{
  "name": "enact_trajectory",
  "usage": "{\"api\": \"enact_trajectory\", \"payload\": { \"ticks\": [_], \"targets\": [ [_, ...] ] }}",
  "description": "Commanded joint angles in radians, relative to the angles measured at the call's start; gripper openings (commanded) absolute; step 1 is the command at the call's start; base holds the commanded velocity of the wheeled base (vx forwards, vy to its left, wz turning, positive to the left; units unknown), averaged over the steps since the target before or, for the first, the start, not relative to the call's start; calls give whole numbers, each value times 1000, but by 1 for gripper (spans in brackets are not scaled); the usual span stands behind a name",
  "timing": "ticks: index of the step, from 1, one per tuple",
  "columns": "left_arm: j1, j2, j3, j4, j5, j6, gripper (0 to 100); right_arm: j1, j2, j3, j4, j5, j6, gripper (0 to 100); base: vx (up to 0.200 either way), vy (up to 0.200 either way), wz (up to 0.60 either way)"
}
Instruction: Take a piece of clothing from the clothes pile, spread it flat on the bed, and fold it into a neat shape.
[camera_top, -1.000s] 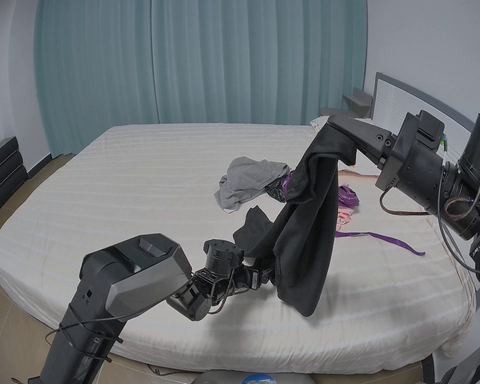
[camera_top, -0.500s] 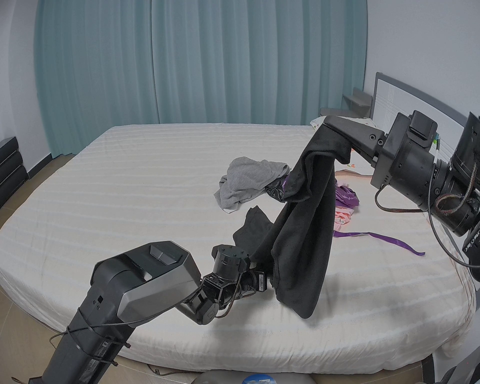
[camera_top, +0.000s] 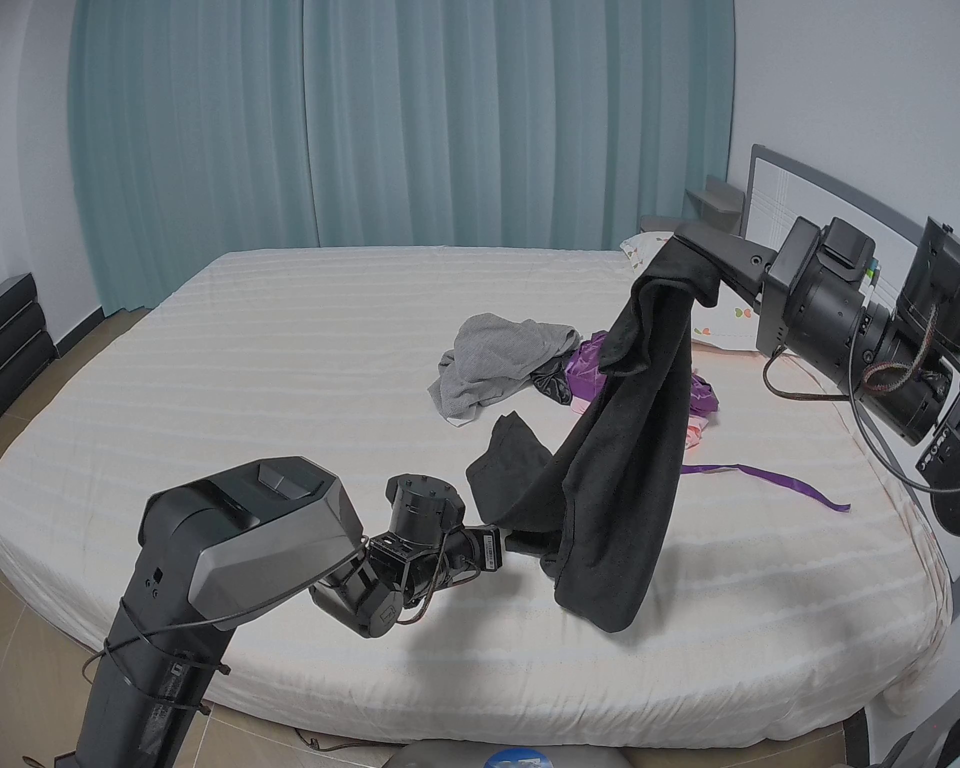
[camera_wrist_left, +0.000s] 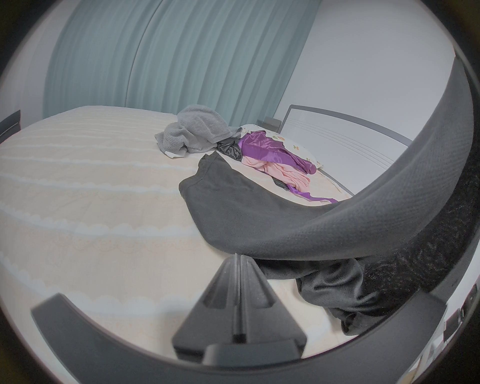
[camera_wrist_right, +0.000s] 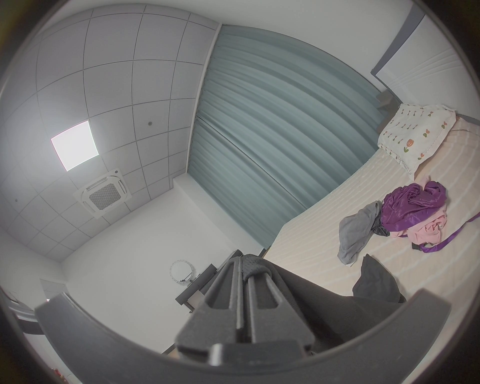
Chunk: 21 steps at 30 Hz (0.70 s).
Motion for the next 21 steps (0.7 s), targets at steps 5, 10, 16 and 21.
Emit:
{"api": "enact_trajectory", "payload": {
  "ticks": [5, 10, 16, 21],
  "targets": [
    [-18, -21, 18, -7, -1, 0, 0, 39, 45, -57, 5, -5, -1, 0, 0, 0, 0],
    [-24, -22, 24, -11, 2, -3, 100, 70, 42, -100, 5, -5, -1, 0, 0, 0, 0],
    [-27, -16, 26, -10, 9, -17, 100, 113, 17, -110, 5, -6, -3, 0, 0, 0, 0],
    [-41, -5, 24, -13, -2, -20, 100, 150, 17, -123, 5, -6, -3, 0, 0, 0, 0]
  ]
}}
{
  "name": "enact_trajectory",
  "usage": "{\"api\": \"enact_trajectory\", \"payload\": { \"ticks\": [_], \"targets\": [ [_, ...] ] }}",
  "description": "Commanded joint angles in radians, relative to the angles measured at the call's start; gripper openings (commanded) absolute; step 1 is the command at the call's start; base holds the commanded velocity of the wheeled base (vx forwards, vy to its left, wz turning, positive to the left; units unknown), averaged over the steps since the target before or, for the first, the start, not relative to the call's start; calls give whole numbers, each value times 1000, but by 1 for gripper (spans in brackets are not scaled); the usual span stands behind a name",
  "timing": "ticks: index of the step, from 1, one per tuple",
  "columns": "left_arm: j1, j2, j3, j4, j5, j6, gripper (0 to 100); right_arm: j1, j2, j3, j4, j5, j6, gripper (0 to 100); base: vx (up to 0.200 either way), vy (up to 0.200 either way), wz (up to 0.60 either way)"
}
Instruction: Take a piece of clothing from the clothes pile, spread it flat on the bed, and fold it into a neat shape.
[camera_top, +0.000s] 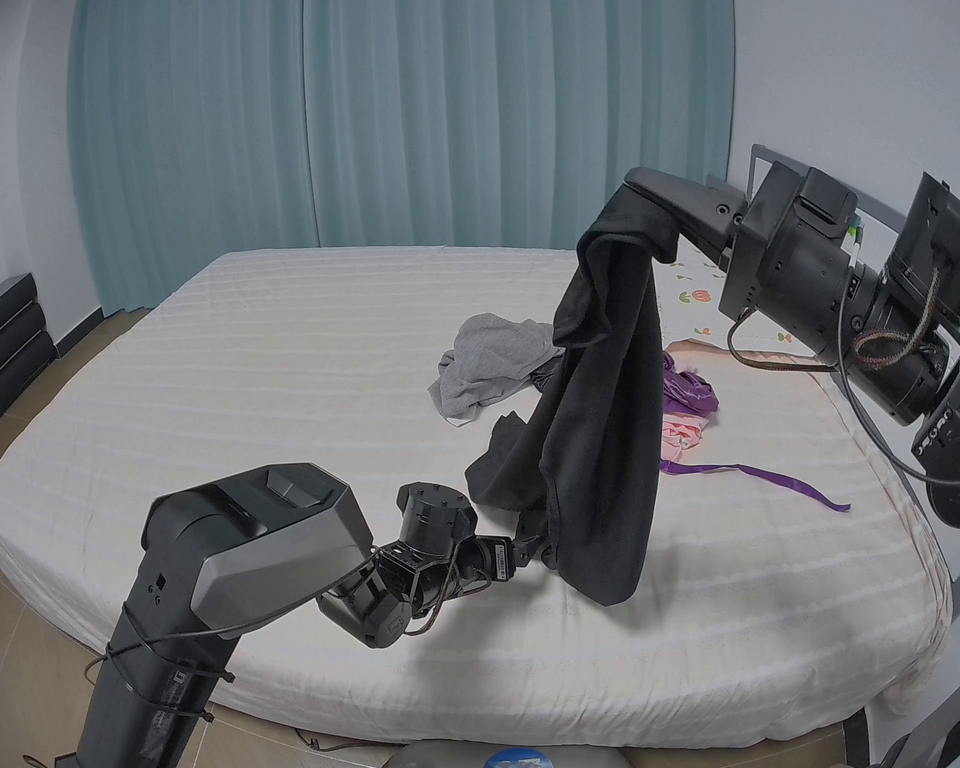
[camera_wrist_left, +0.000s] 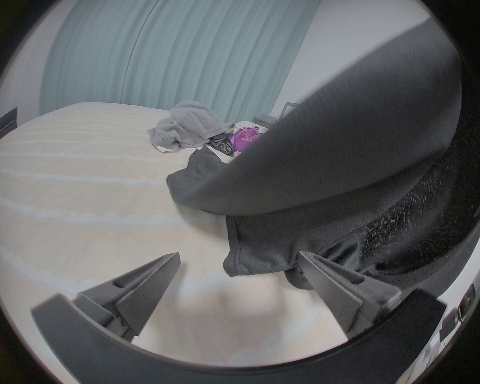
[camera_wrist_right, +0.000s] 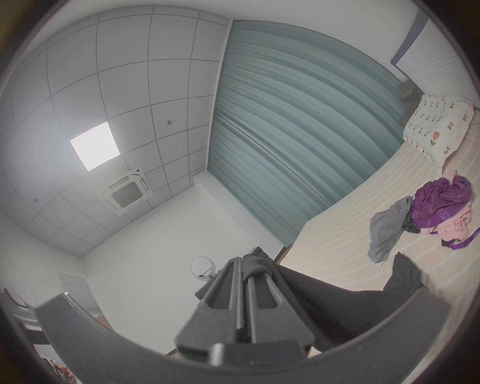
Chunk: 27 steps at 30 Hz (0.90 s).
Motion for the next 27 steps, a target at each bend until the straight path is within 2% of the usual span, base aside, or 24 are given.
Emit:
{"api": "enact_trajectory", "payload": {
  "ticks": [1, 10, 19, 27],
  "targets": [
    [-16, 11, -5, -2, -6, -1, 100, 33, -6, -14, 0, -1, 0, 0, 0, 0, 0],
    [-21, 46, -17, -31, -8, 3, 100, 62, 3, -42, 1, -4, -3, 0, 0, 0, 0],
    [-18, -12, 57, -97, -15, -39, 100, 10, 43, -66, 1, -4, -5, 0, 0, 0, 0],
    [-13, -96, 158, -99, -95, -56, 100, -14, 69, -75, -4, -3, -2, 0, 0, 0, 0]
  ]
}}
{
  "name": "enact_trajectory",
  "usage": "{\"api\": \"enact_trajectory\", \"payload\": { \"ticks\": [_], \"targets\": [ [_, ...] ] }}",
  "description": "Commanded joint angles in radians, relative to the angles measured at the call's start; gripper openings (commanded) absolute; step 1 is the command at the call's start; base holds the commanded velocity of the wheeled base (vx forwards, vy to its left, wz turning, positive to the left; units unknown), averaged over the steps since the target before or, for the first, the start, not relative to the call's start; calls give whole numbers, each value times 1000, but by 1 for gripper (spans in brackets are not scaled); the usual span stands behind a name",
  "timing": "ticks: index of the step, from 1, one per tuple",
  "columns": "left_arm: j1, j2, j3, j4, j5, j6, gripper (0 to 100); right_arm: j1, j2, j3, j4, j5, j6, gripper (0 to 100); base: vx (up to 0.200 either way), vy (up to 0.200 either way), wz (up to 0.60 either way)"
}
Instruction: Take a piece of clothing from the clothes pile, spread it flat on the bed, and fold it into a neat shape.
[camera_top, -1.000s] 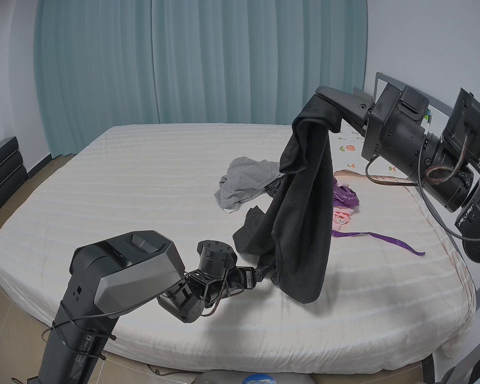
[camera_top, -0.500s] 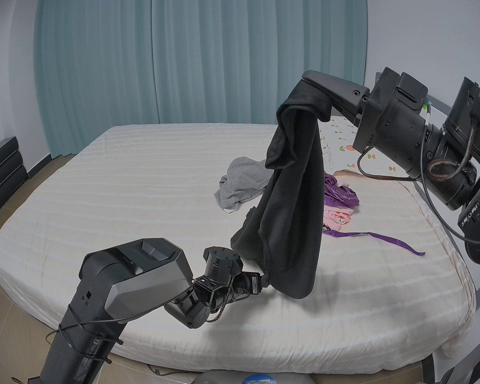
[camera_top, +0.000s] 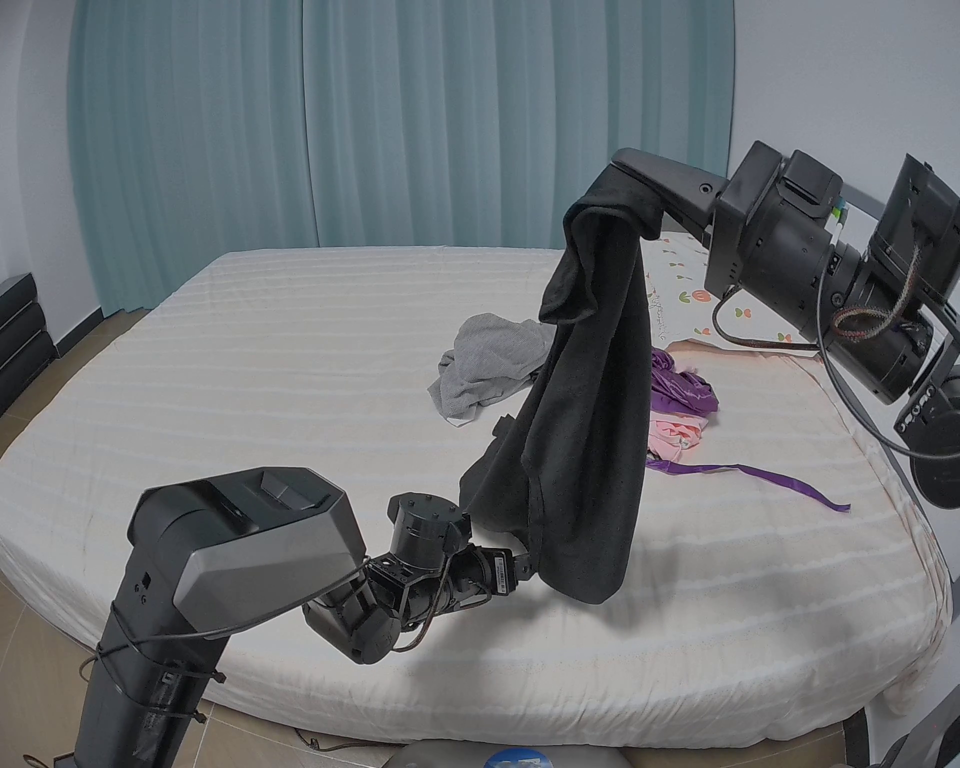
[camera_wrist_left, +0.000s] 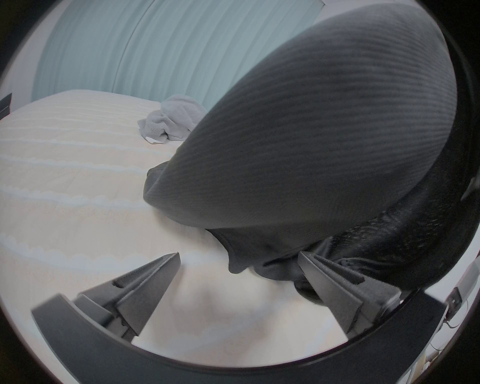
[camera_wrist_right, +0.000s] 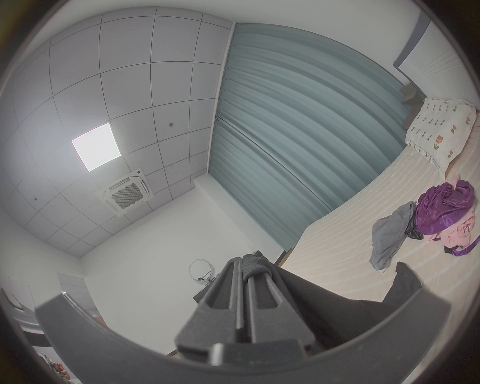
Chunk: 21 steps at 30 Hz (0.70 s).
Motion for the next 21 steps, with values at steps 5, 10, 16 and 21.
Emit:
{"api": "enact_trajectory", "payload": {
  "ticks": [5, 10, 16, 21],
  "targets": [
    [-1, -45, 31, -2, -19, -4, 100, 6, 29, -7, -10, 3, 2, 0, 0, 0, 0],
    [-5, 20, -46, -5, -16, -4, 100, 63, 12, -7, -13, 0, 6, 0, 0, 0, 0],
    [-7, 98, -167, -14, 1, -1, 100, 103, -23, -32, -11, -34, 3, 0, 0, 0, 0],
    [-8, 144, -258, -11, 62, -1, 100, 86, -28, -35, -13, -35, 5, 0, 0, 0, 0]
  ]
}}
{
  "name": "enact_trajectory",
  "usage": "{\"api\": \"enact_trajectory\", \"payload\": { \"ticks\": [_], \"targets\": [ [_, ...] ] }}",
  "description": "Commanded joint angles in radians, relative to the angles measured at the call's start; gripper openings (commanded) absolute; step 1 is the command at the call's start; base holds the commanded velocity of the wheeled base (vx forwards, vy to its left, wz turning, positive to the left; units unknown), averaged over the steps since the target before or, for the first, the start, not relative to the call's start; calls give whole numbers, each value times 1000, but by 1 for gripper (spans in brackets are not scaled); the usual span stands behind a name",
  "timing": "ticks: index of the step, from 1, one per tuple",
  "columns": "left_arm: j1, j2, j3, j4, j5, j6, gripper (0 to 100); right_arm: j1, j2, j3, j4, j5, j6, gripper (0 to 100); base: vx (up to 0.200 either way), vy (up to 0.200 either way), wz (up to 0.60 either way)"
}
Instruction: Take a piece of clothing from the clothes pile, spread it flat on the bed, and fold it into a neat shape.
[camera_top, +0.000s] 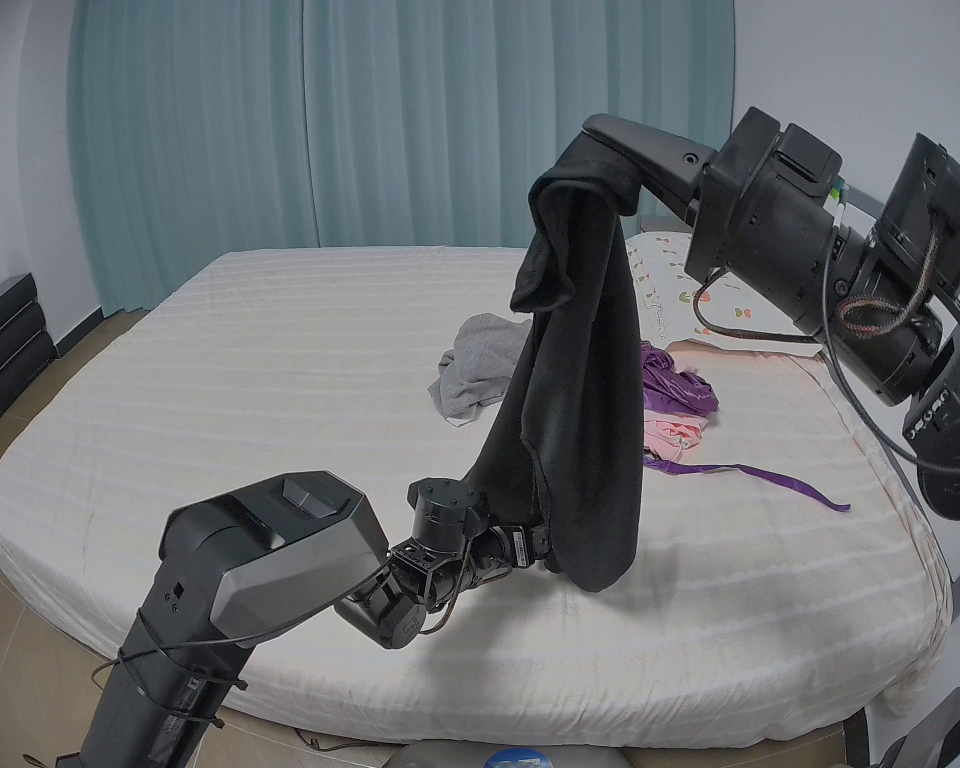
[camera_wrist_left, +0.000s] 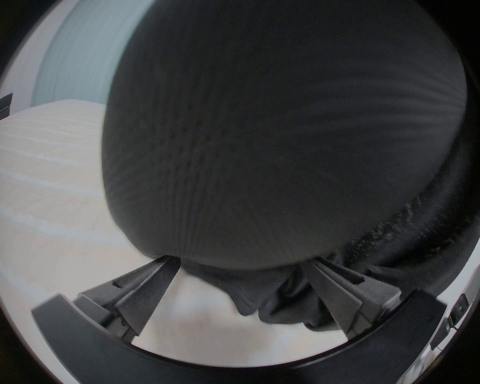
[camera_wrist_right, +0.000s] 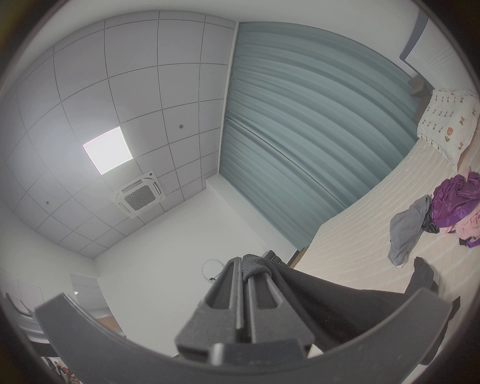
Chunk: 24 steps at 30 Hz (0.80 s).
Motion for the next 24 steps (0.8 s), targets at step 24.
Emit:
{"api": "enact_trajectory", "payload": {
  "ticks": [24],
  "targets": [
    [69, -222, 140, 37, 149, -73, 0, -302, 153, 52, -2, 27, 5, 0, 0, 0, 0]
  ]
}}
